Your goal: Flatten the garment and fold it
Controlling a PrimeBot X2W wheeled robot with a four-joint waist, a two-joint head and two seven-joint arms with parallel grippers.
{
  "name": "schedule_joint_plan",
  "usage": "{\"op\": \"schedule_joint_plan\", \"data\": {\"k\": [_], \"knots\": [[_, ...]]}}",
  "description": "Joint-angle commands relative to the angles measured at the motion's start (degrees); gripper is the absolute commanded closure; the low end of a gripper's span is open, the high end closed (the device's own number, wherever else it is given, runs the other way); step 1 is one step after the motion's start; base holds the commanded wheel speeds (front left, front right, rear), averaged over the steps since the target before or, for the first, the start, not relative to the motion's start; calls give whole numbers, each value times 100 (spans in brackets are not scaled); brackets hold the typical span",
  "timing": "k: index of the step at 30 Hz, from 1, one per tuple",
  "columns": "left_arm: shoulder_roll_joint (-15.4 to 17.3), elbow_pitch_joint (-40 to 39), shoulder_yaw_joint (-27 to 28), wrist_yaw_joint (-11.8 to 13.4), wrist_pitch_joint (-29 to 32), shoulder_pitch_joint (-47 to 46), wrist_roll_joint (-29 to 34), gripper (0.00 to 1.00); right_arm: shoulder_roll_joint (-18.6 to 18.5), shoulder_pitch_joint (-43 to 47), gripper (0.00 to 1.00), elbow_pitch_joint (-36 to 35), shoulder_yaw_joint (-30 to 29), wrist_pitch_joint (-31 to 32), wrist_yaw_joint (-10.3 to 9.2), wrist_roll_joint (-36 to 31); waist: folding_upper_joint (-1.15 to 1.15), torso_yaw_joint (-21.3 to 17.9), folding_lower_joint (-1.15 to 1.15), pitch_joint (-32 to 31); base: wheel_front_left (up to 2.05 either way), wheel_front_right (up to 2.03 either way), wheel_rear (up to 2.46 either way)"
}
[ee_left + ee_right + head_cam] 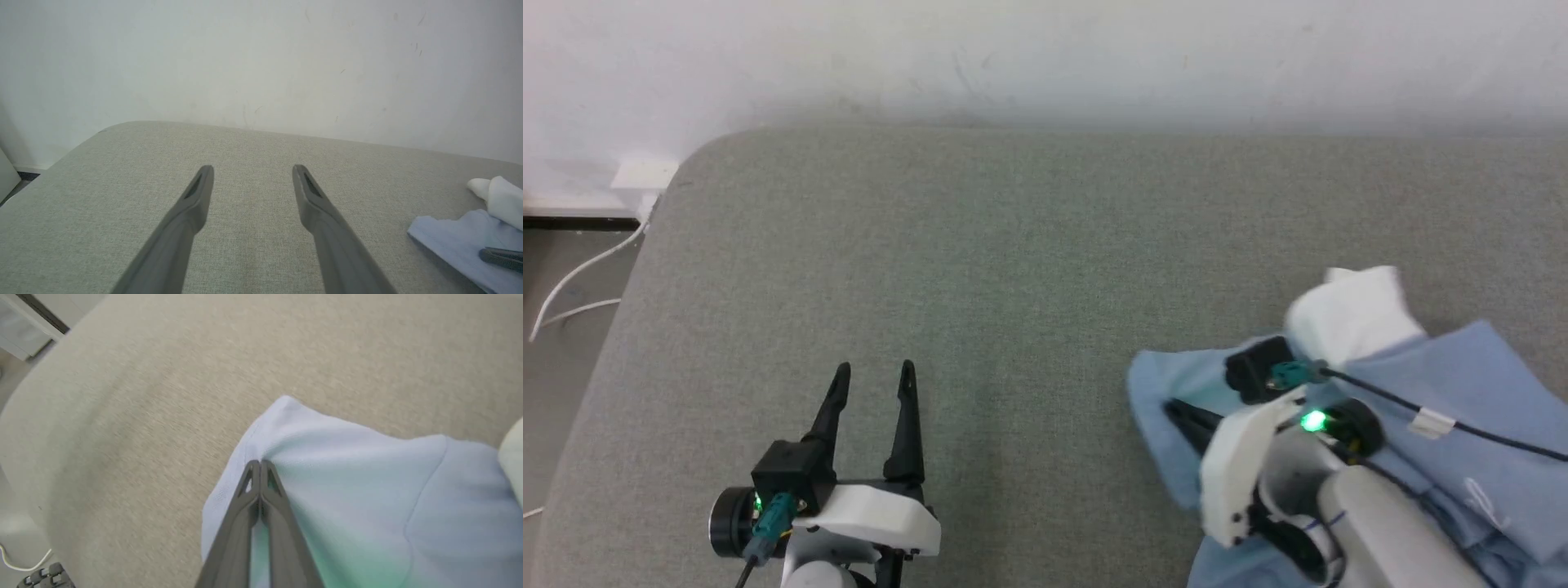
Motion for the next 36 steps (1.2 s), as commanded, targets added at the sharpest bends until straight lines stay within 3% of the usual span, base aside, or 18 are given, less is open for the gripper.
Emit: {"op": "schedule_joint_plan", "data": {"k": [1,7,8,9,15,21,28,36], "knots": [[-7,0,-6,10,-28,-71,-22,0,70,-96,100,-127,134,-165,2,48,0,-16,-1,-19,0,0,0],[-7,-5,-19,3,-28,-73,-13,0,107,132,96,-42,914,-285,2,236,0,-57,-1,11,0,0,0],[-7,0,-25,1,-28,-80,-15,0,93,164,42,44,978,-307,2,233,0,-56,-1,18,0,0,0],[-7,6,-30,0,-28,-85,-20,0,105,200,0,98,997,-391,2,261,0,-56,-1,26,0,0,0],[-7,55,-2,11,-28,-61,-23,0,83,374,0,-222,754,-1732,2,127,0,-114,-1,12,0,0,0],[9,188,10,-13,-28,-9,18,0,52,826,0,-870,-78,-2875,2,-301,0,-245,-1,-104,0,0,0],[63,611,-362,-152,239,-241,247,0,297,1521,0,-1547,-1555,-3081,2,-993,0,-344,-1,-220,0,0,0],[64,1387,-1217,-756,1514,-1016,415,0,524,2016,0,-2363,-2317,-2707,2,-1357,0,-544,-1,-191,0,0,0]]}}
